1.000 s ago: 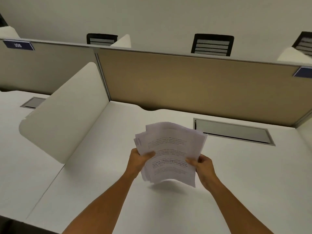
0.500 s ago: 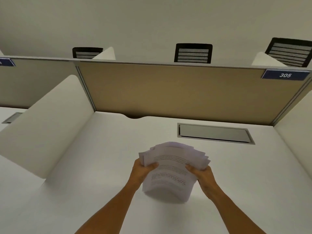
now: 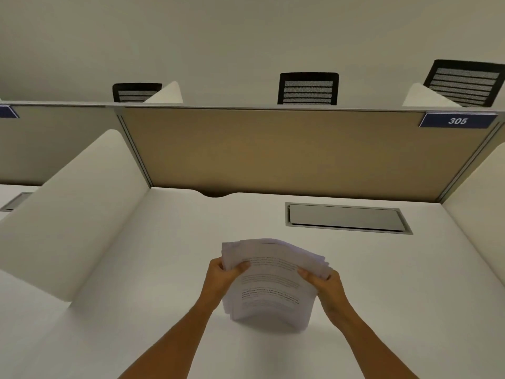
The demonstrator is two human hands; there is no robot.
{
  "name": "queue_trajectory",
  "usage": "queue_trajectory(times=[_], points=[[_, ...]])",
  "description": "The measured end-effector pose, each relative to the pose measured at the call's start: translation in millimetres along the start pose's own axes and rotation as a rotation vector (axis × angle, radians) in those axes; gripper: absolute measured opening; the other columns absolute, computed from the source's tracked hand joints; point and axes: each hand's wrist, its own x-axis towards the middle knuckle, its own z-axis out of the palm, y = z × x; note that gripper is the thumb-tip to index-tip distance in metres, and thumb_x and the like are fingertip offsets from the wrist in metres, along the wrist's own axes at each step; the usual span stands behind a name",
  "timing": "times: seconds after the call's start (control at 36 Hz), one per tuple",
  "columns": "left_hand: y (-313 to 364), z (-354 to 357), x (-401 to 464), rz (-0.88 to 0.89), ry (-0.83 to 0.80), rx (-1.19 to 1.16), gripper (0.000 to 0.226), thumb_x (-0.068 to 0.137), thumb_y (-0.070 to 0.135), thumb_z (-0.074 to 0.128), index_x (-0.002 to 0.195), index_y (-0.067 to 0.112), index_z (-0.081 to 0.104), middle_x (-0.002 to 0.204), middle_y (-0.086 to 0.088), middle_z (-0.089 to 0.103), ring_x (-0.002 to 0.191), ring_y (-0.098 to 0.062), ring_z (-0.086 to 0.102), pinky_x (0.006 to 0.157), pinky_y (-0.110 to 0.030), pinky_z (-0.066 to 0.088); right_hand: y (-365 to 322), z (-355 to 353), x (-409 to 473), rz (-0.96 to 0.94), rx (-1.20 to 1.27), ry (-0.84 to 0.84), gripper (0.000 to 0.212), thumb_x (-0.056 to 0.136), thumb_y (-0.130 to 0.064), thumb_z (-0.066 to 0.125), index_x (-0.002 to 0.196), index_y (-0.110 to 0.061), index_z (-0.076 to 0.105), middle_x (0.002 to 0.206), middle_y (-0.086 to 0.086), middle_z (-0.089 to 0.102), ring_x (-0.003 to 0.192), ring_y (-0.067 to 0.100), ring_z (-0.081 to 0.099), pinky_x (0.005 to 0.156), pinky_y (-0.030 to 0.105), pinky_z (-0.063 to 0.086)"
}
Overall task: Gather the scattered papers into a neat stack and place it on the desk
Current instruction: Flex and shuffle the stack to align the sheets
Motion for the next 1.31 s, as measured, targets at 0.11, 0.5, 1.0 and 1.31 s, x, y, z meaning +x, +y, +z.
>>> queue_trajectory(times=[0.11,0.5,1.0,1.31], points=[[-8,1,-4,-0.020,-0.065,-0.009,0.042,0.067,0.039,0.082,0.105,0.022,0.074,0.098,0.000,0.078,0.089,-0.022,0.074,0.077,-0.043,0.063,13,2,-1,0.056,-0.044,-0.029,0.052,0.065,-0.032,0.085,0.114,-0.023,0.071,0.106,0.006,0.076,0.099,0.028,0.071,0.084,0.048,0.061],[-19,7,-8,-0.026,0.052,-0.030,0.045,0.067,0.039,0.082,0.108,0.022,0.070,0.098,0.001,0.076,0.088,-0.022,0.074,0.076,-0.041,0.063,14,-4,5,0.043,-0.143,-0.005,0.058,0.059,-0.042,0.085,0.111,-0.020,0.071,0.099,0.000,0.078,0.092,0.020,0.073,0.073,0.033,0.062],[-3,21,-7,0.017,0.093,-0.077,0.027,0.076,0.022,0.083,0.101,0.019,0.072,0.089,0.002,0.077,0.082,-0.014,0.073,0.063,-0.021,0.057,6,-8,1,0.012,-0.068,0.101,0.024,0.083,-0.016,0.077,0.106,-0.019,0.074,0.094,-0.002,0.078,0.084,0.010,0.073,0.064,0.020,0.057],[-3,27,-6,0.037,0.017,-0.034,0.040,0.072,0.029,0.084,0.108,0.022,0.068,0.092,0.001,0.077,0.084,-0.018,0.074,0.065,-0.028,0.061,10,-2,8,0.032,-0.146,0.121,0.012,0.092,-0.025,0.067,0.101,-0.020,0.072,0.093,-0.001,0.078,0.088,0.022,0.072,0.065,0.023,0.057]])
